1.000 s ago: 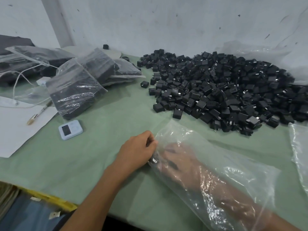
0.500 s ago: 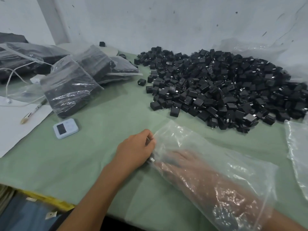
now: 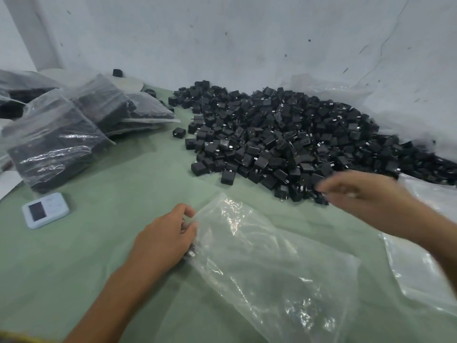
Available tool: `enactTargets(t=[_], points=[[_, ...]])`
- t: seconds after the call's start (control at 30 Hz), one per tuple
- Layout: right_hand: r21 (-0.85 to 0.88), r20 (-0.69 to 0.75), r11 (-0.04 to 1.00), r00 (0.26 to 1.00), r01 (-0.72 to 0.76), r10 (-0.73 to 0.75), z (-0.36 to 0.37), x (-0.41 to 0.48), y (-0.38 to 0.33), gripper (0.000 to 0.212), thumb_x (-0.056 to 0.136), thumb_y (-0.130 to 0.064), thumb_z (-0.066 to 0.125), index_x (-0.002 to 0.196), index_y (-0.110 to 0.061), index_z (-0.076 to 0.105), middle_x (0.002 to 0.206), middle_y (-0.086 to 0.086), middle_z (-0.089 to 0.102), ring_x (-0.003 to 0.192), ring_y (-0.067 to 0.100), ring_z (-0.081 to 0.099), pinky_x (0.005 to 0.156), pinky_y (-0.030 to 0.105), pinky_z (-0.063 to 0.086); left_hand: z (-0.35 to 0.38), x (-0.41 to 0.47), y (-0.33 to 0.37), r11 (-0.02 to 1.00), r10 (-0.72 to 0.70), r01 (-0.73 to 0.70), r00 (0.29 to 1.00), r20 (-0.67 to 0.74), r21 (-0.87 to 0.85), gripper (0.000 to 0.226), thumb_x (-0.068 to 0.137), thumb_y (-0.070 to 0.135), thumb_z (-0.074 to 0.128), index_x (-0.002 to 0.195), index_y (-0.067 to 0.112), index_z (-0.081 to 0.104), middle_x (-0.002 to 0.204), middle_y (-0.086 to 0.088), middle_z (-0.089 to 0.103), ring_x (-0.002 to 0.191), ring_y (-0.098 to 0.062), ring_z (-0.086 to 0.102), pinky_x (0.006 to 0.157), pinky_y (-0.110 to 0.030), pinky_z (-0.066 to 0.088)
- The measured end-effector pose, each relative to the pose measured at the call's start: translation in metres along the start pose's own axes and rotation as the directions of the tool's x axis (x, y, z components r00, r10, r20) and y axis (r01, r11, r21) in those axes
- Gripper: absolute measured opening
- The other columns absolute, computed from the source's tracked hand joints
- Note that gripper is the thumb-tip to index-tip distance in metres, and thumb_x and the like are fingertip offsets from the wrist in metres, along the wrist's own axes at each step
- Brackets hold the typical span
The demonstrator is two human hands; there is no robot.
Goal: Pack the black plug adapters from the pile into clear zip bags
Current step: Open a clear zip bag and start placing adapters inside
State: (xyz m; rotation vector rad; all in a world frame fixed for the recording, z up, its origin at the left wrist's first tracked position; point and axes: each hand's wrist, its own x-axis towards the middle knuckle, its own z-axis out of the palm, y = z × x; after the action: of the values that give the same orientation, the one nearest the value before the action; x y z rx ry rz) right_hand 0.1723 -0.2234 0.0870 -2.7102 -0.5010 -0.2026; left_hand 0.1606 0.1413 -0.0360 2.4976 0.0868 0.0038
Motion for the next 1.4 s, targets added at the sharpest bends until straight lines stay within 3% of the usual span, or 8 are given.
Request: enactTargets(t=[0.27, 0.47, 0.73, 0.83, 0.9, 1.07, 1.3, 1.4], points=[[-0.372, 0.191, 0.925, 0.969, -0.079, 0.159, 0.102, 0.083, 0.002, 0.049, 0.096, -0.034, 0.057, 0.139, -0.015, 0.046, 0.130, 0.009, 0.051, 0.119, 0.031, 0.049, 0.099, 0.041, 0.044, 0.001, -0.001, -0.003, 1.000, 0.014, -0.014, 1.000, 0.000, -0.016, 0.014, 0.092, 0.048, 0.052, 0.105, 0.044, 0.047, 0.086, 0.019, 0.062, 0.082, -0.001, 0.060, 0.075, -0.032, 0.047], [-0.440, 0.190, 0.896, 0.968, -0.067, 0.165, 0.103, 0.069, 0.004, 0.009, 0.091, -0.020, 0.060, 0.095, -0.013, 0.056, 0.114, 0.010, 0.048, 0.098, 0.029, 0.049, 0.078, 0.030, 0.032, 0.000, -0.001, -0.002, 1.000, 0.006, -0.006, 1.000, 0.006, -0.005, 0.015, 0.093, 0.046, 0.052, 0.107, 0.045, 0.047, 0.088, 0.019, 0.061, 0.087, -0.009, 0.059, 0.080, -0.034, 0.046], [-0.001, 0.031, 0.954, 0.953, -0.300, 0.300, 0.053, 0.021, 0.002, 0.023, 0.085, -0.023, 0.066, 0.106, -0.031, 0.057, 0.103, -0.006, 0.055, 0.096, 0.019, 0.057, 0.080, 0.032, 0.045, -0.002, -0.001, 0.000, 1.000, -0.002, 0.002, 1.000, 0.027, 0.002, 0.017, 0.094, 0.046, 0.051, 0.110, 0.042, 0.048, 0.091, 0.018, 0.063, 0.091, -0.012, 0.062, 0.086, -0.035, 0.048], [0.531, -0.053, 0.759, 0.879, -0.376, 0.473, 0.004, -0.062, 0.000, 0.031, 0.090, -0.004, 0.051, 0.095, -0.025, 0.073, 0.092, 0.006, 0.071, 0.079, 0.022, 0.069, 0.069, 0.033, 0.055, -0.004, -0.002, 0.001, 1.000, 0.003, -0.002, 0.999, 0.046, -0.011, 0.018, 0.094, 0.044, 0.050, 0.112, 0.041, 0.048, 0.091, 0.016, 0.067, 0.090, -0.013, 0.064, 0.088, -0.037, 0.050], [0.773, 0.153, 0.470, 0.844, -0.427, 0.514, -0.009, -0.137, -0.007, 0.032, 0.076, 0.003, 0.050, 0.093, -0.008, 0.075, 0.105, 0.026, 0.068, 0.073, 0.031, 0.069, 0.053, 0.036, 0.055, -0.004, -0.002, 0.001, 1.000, 0.000, 0.001, 0.998, 0.067, -0.014, 0.018, 0.094, 0.044, 0.050, 0.112, 0.041, 0.048, 0.091, 0.015, 0.068, 0.090, -0.016, 0.066, 0.090, -0.039, 0.051], [0.792, 0.596, -0.060, 0.748, -0.608, 0.292, 0.035, -0.209, -0.052, 0.049, 0.062, 0.004, 0.077, 0.111, 0.006, 0.070, 0.115, 0.038, 0.062, 0.087, 0.049, 0.065, 0.062, 0.038, 0.057, -0.004, -0.002, 0.003, 0.999, -0.015, 0.018, 0.996, 0.083, -0.034, 0.019, 0.094, 0.044, 0.051, 0.113, 0.040, 0.049, 0.096, 0.014, 0.069, 0.091, -0.018, 0.068, 0.092, -0.041, 0.051], [0.846, 0.531, -0.244, 0.786, -0.474, 0.317, 0.087, -0.133, -0.074, 0.032, 0.087, 0.002, 0.060, 0.117, 0.001, 0.070, 0.127, 0.026, 0.063, 0.118, 0.036, 0.063, 0.081, 0.033, 0.061, -0.005, -0.004, 0.003, 0.996, -0.026, 0.034, 0.996, 0.085, -0.089, 0.017, 0.091, 0.044, 0.053, 0.108, 0.042, 0.051, 0.091, 0.016, 0.070, 0.085, -0.016, 0.070, 0.092, -0.041, 0.052], [0.860, 0.496, 0.051, 0.857, -0.507, 0.141, 0.092, -0.113, -0.068, 0.047, 0.084, -0.012, 0.077, 0.129, -0.011, 0.064, 0.130, 0.018, 0.063, 0.123, 0.031, 0.060, 0.098, 0.032, 0.053, -0.006, -0.004, 0.003, 0.998, -0.013, 0.018, 0.997, 0.077, -0.062, 0.018, 0.092, 0.044, 0.052, 0.110, 0.042, 0.050, 0.095, 0.015, 0.068, 0.089, -0.016, 0.068, 0.092, -0.040, 0.051]])
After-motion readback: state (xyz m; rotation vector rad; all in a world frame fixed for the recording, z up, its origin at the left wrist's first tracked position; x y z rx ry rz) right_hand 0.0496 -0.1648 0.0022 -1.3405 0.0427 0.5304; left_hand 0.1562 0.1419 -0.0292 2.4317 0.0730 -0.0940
